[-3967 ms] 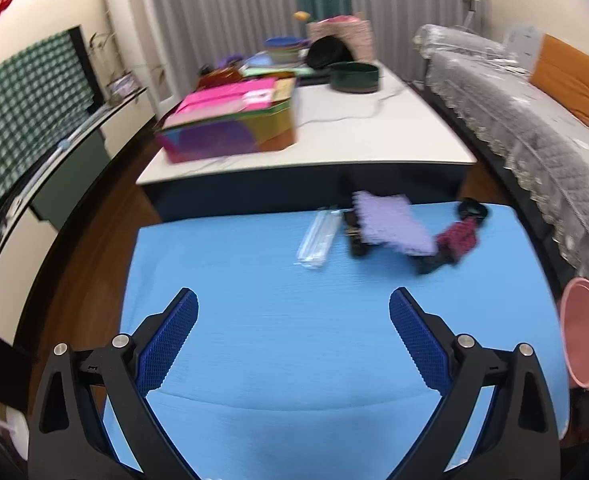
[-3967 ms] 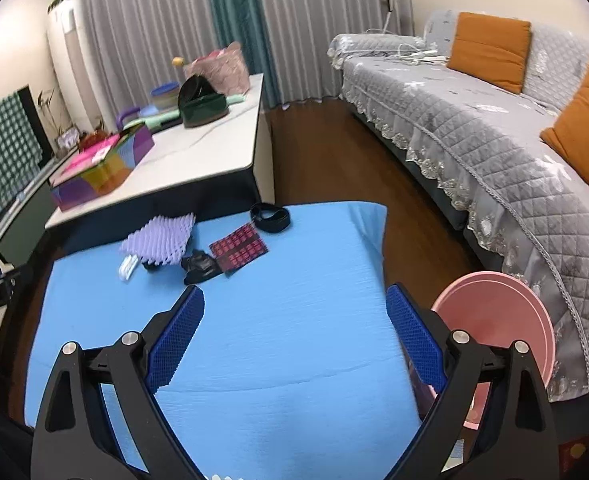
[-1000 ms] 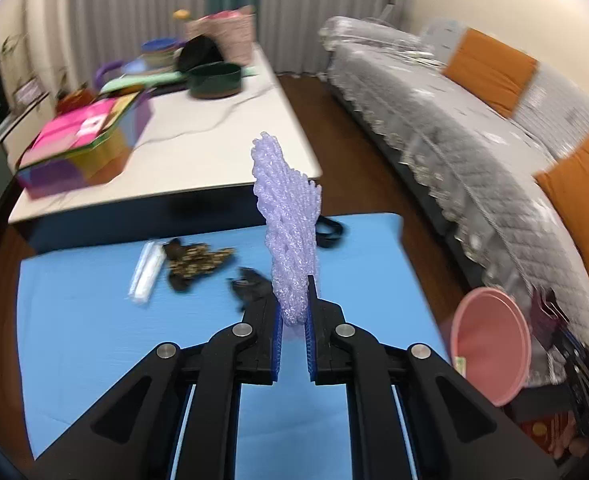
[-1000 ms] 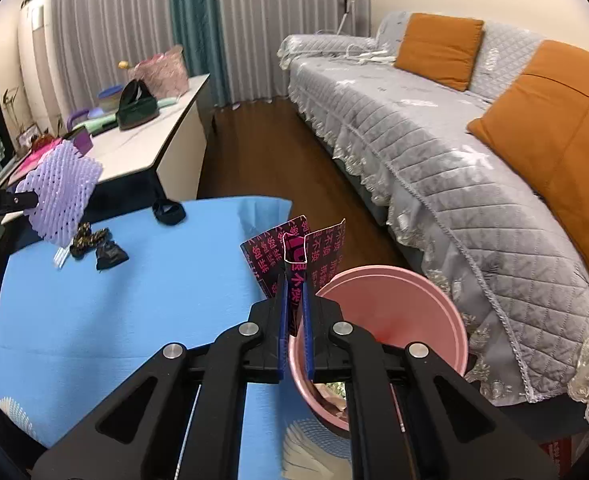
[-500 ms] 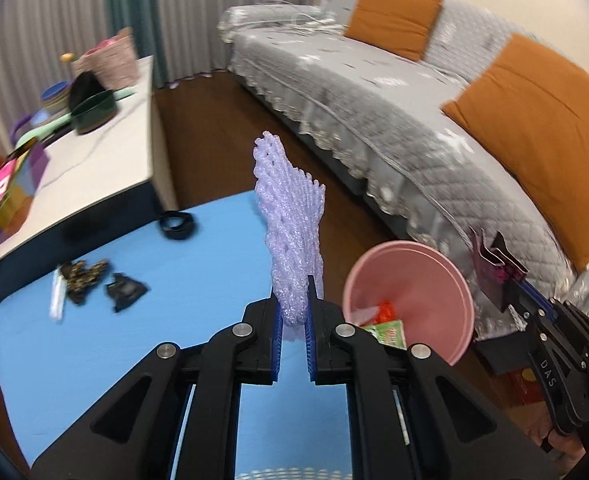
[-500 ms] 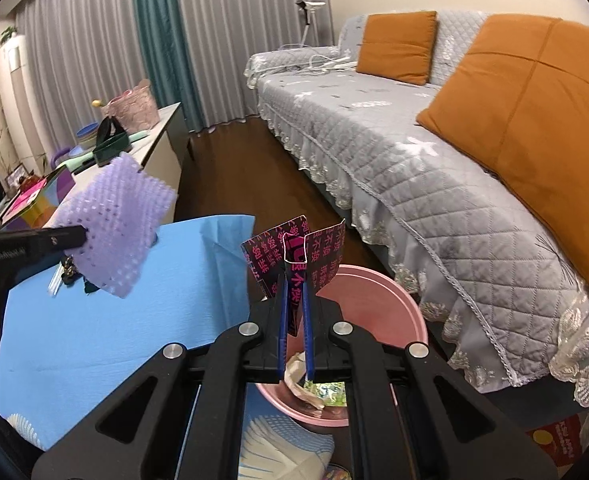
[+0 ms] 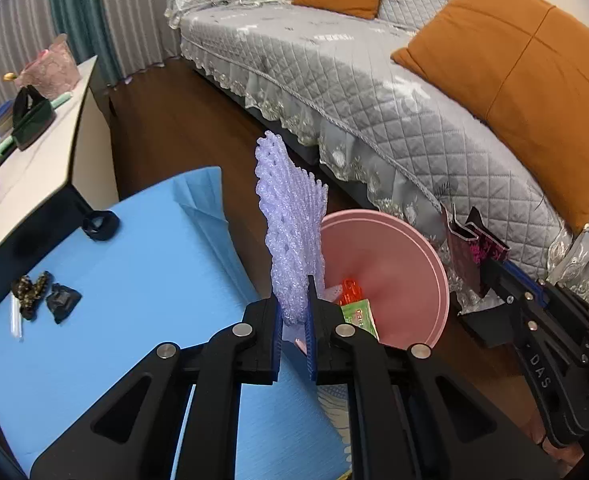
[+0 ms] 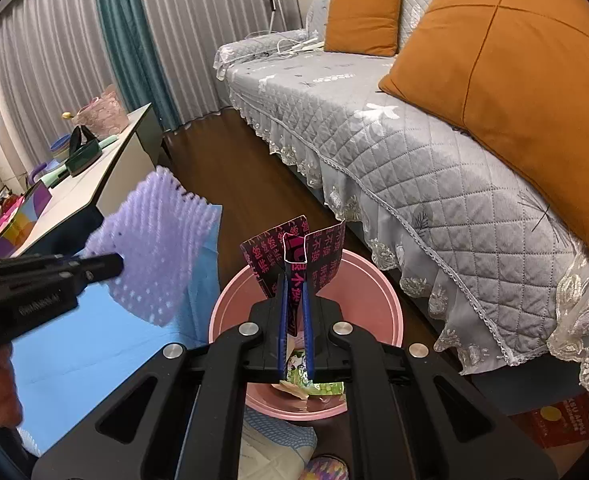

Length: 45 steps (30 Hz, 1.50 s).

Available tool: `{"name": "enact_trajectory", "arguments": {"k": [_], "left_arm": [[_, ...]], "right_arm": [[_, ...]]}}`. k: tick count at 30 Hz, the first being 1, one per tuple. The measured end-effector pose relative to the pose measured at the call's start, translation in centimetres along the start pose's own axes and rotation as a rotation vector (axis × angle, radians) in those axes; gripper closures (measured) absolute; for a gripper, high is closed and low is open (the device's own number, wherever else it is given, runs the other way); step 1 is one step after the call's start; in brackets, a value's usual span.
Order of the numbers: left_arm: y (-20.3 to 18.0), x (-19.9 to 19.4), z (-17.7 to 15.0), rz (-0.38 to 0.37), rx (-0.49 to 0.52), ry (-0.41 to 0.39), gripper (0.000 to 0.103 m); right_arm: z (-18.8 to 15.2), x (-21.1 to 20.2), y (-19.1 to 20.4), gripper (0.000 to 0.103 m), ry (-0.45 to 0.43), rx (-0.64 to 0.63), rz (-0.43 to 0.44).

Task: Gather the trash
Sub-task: 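Carry the printed packet and foam net over the pink wastebasket with both tools, then open both tools to drop the packet and foam net into the wastebasket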

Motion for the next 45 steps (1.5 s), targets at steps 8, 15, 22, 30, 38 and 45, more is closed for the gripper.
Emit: {"name": "enact_trajectory", "arguments": {"k": [8,15,22,30,38,45], "left_arm": [[-1.3,3.1,-0.6,-0.041,0.015,0.062,0.094],[-2.5,5.6,-0.7,-0.05,0.045,0.098,0.094],[-3.4,6.9,-0.5,-0.064,0.073,0.108,0.093],[-4.1,8.5,-0.7,-0.067,0.083,0.123,0.093],[-2.2,8.7,-0.5,0.036,0.053,0.109,0.012],[-0.8,8.6,-1.0,0.057,0.036,0.121,0.012]], "right_arm": [[-0.1,1.5,-0.9,0.096,0.018,0.02,0.007],[-0.7,3.1,-1.5,0.096,0.066,0.014,-0.021],[-1.1,5.2,-2.6,0.096,0.122,0.035,-0.038],[-1.5,6.7,-3.2,0.093,0.161,0.055,-0.047],[-1.7,7.5,-4.6,0.029,0.192,0.122,-0.09],[-1.5,7.0,-4.0,0.021,0.177,0.105,-0.094]]}}
Point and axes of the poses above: each gripper's, at about its wrist camera, not at the fingertips, and x roughly the way its jaws point, y to its left, z to its top, the point moved 5 cm from there along x, roughly the way its jaws point, and after that the axes turned 2 degrees about x, right-handed, at the moved point
